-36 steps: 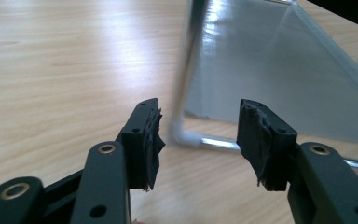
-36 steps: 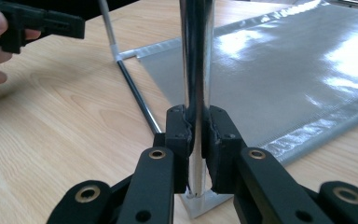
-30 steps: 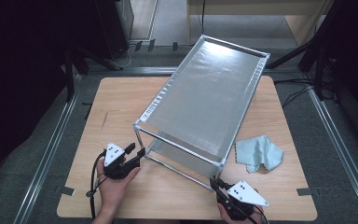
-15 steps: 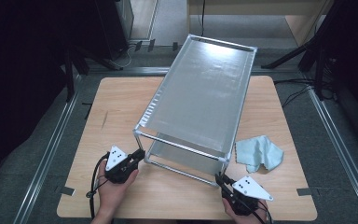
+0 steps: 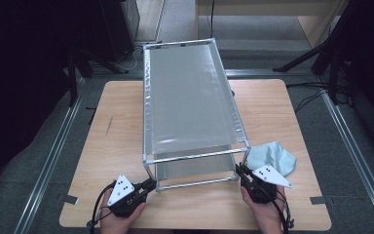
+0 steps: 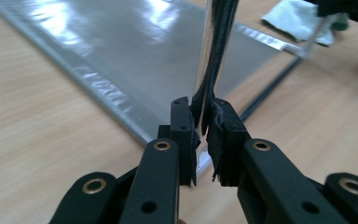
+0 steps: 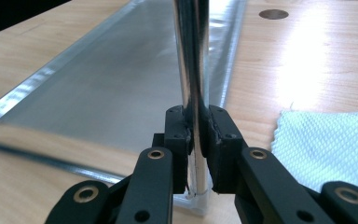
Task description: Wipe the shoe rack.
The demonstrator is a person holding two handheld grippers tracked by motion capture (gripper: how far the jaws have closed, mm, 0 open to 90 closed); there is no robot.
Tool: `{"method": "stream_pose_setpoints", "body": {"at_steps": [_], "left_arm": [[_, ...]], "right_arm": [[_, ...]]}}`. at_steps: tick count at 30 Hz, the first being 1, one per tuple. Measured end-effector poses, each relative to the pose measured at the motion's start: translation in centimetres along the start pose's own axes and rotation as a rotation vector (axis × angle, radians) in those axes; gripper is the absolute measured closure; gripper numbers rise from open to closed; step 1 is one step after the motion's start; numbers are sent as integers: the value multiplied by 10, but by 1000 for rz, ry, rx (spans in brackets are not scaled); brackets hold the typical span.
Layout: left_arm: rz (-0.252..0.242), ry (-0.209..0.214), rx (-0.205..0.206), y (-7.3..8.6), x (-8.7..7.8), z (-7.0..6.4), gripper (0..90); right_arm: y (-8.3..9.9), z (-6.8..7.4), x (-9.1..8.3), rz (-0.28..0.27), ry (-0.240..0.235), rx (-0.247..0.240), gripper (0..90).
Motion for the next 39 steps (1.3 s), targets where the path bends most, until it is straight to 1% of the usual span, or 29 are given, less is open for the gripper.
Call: {"method": "stream_pose_setpoints", "body": {"at_steps": [2,5,7,9,11,12,14,15,16,18,19,21,23,25,26,27,28,29,30,32,33,34,35,36,37,38,39], "left_arm": [[-1,21,8,3,-1,-6,806],[2,42,34,5,-3,-14,806],[2,59,56,7,-3,-20,806],[7,88,74,8,-3,-25,807],[9,124,71,8,-3,-28,800],[3,140,63,8,-4,-28,788],[-19,157,44,6,-6,-28,729],[-36,162,37,4,-8,-27,708],[-50,169,34,3,-9,-27,699],[-69,169,34,0,-11,-26,699],[-72,165,37,0,-11,-26,703],[-78,165,43,-2,-11,-28,716],[-76,161,54,-2,-9,-30,755],[-71,147,64,-3,-8,-31,786],[-67,145,63,-3,-8,-31,790],[-64,144,61,-3,-8,-31,791],[-64,144,56,-3,-7,-31,794],[-65,146,51,-3,-7,-32,796],[-65,145,57,-3,-6,-32,797],[-69,148,60,-4,-5,-34,799],[-69,147,64,-4,-5,-35,800],[-68,146,66,-4,-5,-35,801],[-69,148,69,-4,-5,-36,801],[-68,152,75,-3,-5,-36,802],[-67,157,84,-3,-5,-37,804],[-66,159,94,-3,-5,-38,804],[-62,161,99,-2,-6,-38,805]], "right_arm": [[-3,-3,3,-3,3,2,797],[-6,-7,7,-5,5,5,798],[-8,-9,9,-9,17,2,800],[-9,-11,10,-10,29,0,800],[-10,-13,11,-8,23,10,793],[-10,-14,11,-5,7,20,779],[-10,-15,10,16,-47,37,695],[-8,-15,8,20,-65,33,656],[-7,-15,6,23,-74,24,614],[-6,-13,0,21,-95,-13,525],[-6,-13,-3,15,-99,-31,500],[-8,-15,-12,-10,-115,-42,456],[-10,-22,-21,-36,-124,-45,424],[-12,-31,-32,-74,-145,-42,420],[-13,-36,-37,-96,-157,-35,422],[-14,-42,-43,-119,-171,-11,443],[-16,-50,-48,-147,-170,24,467],[-16,-59,-50,-154,-139,62,472],[-16,-70,-50,-143,-76,98,476],[-11,-91,-43,-81,75,171,462],[-8,-99,-38,-53,130,187,447],[-5,-105,-33,-26,174,190,422],[-3,-109,-27,4,215,175,394],[0,-111,-21,41,245,163,369],[2,-114,-14,70,260,161,350],[5,-116,-8,102,266,175,332],[7,-118,-2,128,276,199,319]]}}
Point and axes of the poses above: each handheld gripper's, and its own axes: x roughly forward along the jaws, y roughly out of its underside, z roughly to its left, the point moved 7 cm from there along x, roughly forward along the jaws, and after that the axes turned 13 degrees about z, right-handed, at the moved point
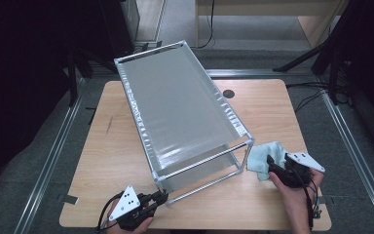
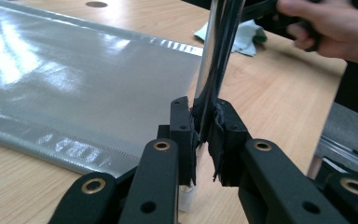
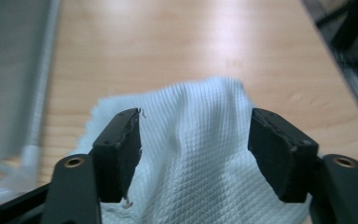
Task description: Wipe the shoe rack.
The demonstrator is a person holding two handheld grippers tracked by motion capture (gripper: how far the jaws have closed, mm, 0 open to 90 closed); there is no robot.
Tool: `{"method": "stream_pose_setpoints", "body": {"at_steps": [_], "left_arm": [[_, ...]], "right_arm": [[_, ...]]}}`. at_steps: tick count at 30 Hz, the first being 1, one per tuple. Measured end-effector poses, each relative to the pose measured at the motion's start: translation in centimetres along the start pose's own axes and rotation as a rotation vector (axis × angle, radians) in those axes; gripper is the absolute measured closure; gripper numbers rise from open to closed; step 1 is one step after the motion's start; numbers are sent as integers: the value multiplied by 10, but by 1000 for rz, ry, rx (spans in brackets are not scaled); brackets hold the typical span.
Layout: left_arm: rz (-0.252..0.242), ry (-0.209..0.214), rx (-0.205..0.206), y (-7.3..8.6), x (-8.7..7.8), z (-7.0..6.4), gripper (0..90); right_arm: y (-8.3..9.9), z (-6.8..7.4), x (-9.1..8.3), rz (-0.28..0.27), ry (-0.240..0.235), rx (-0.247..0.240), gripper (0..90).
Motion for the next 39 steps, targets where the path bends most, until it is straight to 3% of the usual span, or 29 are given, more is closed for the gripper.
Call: {"method": "stream_pose_setpoints", "body": {"at_steps": [2,4,6,8,10,13,15,17,20,24,28,34,36,39], "left_arm": [[0,1,-3,1,-1,-1,805],[-4,8,-10,1,-1,-1,800],[-8,21,-18,0,-1,-1,758],[-11,21,-22,0,0,-2,723],[-11,11,-14,-1,1,-4,724],[-4,6,-8,0,3,-4,795],[-1,6,-9,0,4,-4,798],[-3,5,-11,0,4,-4,799],[-2,5,-17,-1,5,-4,800],[-5,10,-20,-1,5,-4,800],[-5,9,-18,-1,5,-4,801],[-3,8,-16,-1,5,-4,802],[-4,7,-17,-1,5,-4,802],[-4,6,-18,-1,5,-4,802]], "right_arm": [[1,1,10,25,1,28,313],[1,4,18,52,19,25,330],[4,5,26,82,47,20,417],[4,5,27,78,66,23,506],[4,6,25,81,53,15,631],[6,10,24,85,20,8,770],[8,18,22,96,-37,-10,808],[12,33,20,108,-146,-61,823],[19,57,11,112,-252,-102,831],[14,72,-12,37,-320,-117,834],[0,78,-41,-90,-314,-161,835],[-22,83,-90,-269,-321,-163,833],[-23,84,-96,-295,-335,-164,832],[-16,83,-85,-251,-346,-161,832]]}}
Point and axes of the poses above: each handheld gripper's, and its own axes: x roughly forward along the jaws, y roughly out of its underside, z roughly to its left, the point moved 7 cm from there along x, roughly forward along the jaws, and after that the axes turned 13 degrees about z, right-handed, at the moved point
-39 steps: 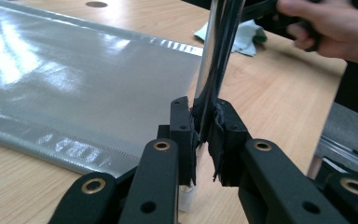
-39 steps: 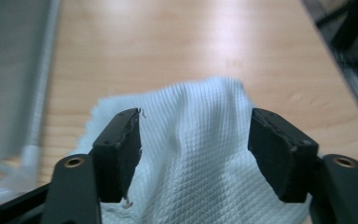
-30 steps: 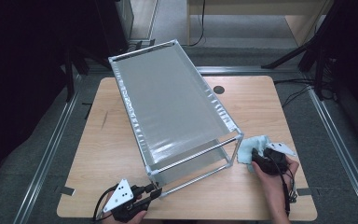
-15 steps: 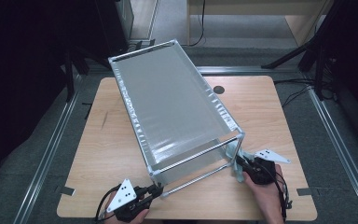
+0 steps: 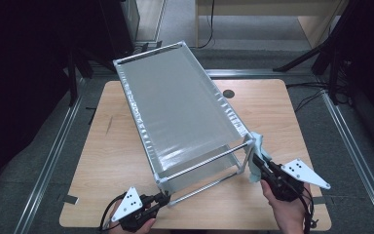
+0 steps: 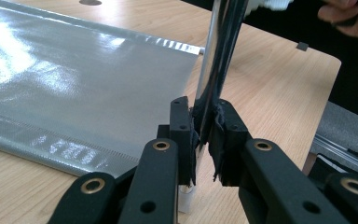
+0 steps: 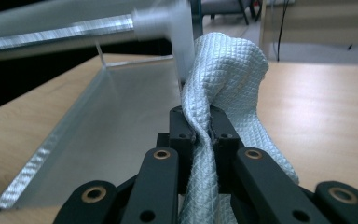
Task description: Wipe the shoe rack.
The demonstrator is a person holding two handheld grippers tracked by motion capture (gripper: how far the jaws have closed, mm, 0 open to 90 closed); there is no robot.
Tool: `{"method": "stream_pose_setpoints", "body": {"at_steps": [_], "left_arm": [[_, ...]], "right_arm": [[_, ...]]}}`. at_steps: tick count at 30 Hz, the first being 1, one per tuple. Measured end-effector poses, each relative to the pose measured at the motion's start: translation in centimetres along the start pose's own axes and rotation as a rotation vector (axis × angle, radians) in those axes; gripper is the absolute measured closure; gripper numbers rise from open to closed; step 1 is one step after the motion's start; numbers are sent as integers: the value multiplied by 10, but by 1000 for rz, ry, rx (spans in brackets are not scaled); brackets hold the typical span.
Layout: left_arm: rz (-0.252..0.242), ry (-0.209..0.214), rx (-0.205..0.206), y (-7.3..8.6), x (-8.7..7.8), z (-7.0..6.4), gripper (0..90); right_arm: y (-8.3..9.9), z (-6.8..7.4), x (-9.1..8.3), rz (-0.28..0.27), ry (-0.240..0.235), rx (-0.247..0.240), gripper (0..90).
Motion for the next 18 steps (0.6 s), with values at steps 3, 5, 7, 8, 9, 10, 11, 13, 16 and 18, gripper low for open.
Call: {"method": "stream_pose_setpoints", "body": {"at_steps": [3,5,7,8,9,10,11,13,16,18], "left_arm": [[1,0,1,0,0,0,802],[1,1,1,0,0,0,802],[2,2,0,0,0,0,802],[2,1,1,0,0,0,802],[3,2,2,0,0,0,802],[3,1,3,0,0,0,802],[3,0,3,0,0,0,802],[3,-1,4,0,0,0,802],[3,2,4,0,0,0,802],[4,1,5,0,1,0,803]], "right_arm": [[22,-7,18,97,-12,35,832],[36,-11,30,164,-16,45,831],[51,-18,42,245,-15,71,831],[57,-19,47,277,-12,83,831],[62,-21,51,304,-3,78,831],[64,-21,52,311,8,69,832],[62,-20,51,305,13,72,832],[53,-16,44,261,19,60,831],[35,-7,27,168,27,52,830],[21,1,13,97,27,35,830]]}}
Point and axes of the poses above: each handheld gripper's, and its own axes: x roughly forward along the jaws, y roughly out of its underside, z roughly to its left, the point moved 7 cm from there along x, roughly forward along the jaws, and after that the axes turned 13 degrees about z, right-handed, at the moved point
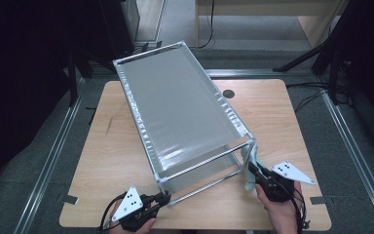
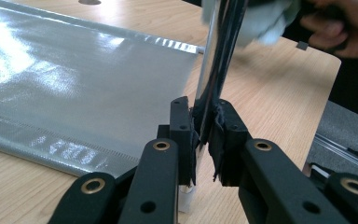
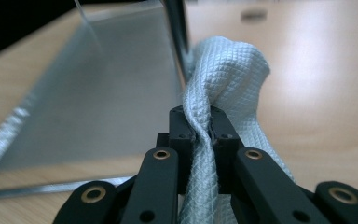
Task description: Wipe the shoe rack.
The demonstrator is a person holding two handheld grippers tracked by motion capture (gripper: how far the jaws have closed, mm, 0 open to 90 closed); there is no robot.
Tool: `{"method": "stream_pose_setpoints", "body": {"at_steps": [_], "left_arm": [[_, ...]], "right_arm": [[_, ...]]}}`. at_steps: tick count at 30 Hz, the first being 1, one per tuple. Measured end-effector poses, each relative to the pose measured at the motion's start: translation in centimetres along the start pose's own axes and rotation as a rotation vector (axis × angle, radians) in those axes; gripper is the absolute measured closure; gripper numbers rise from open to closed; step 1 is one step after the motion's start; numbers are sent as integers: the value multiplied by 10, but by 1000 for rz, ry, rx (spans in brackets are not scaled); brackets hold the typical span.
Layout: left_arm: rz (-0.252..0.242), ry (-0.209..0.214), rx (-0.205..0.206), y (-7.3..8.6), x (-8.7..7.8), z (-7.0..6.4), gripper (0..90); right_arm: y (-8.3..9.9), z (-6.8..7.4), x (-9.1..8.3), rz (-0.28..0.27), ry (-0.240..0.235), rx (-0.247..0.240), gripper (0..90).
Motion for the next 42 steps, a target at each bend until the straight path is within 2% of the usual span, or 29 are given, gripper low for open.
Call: {"method": "stream_pose_setpoints", "body": {"at_steps": [3,6,8,12,14,15,17,19,21,25,28,31,33,36,42], "left_arm": [[0,0,0,0,0,0,802],[-1,-1,0,0,0,0,803],[0,-2,1,0,1,-1,803],[1,0,9,-1,2,-3,804],[1,0,12,-1,2,-3,804],[0,0,14,-1,2,-3,804],[1,3,16,-1,2,-2,804],[0,2,15,-1,2,-3,804],[-1,6,14,-1,3,-3,804],[-8,10,10,-1,3,-2,804],[-9,9,7,0,3,-2,803],[-8,5,6,0,2,-2,804],[-12,6,5,0,3,-2,803],[-9,6,7,1,2,-3,804],[-8,12,13,0,3,-3,804]], "right_arm": [[-13,17,-17,-93,-8,-44,830],[-13,35,-17,-113,-6,-107,830],[-5,44,-3,-63,-42,-130,829],[18,51,28,61,-56,-168,829],[27,50,42,128,-60,-157,829],[31,48,47,149,-47,-144,829],[34,41,53,170,9,-106,829],[31,33,52,150,34,-57,829],[27,28,46,120,57,-39,829],[17,28,28,48,71,-55,829],[0,32,7,-64,74,-80,827],[-17,33,-13,-164,90,-75,826],[-18,32,-16,-177,90,-61,826],[-7,27,0,-105,83,-60,825],[23,10,39,105,45,37,824]]}}
Point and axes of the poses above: each handheld gripper's, and its own axes: x roughly forward along the jaws, y roughly out of its underside, z roughly to its left, the point moved 7 cm from there along x, roughly forward along the jaws, and after that the axes turned 13 degrees about z, right-handed, at the moved point
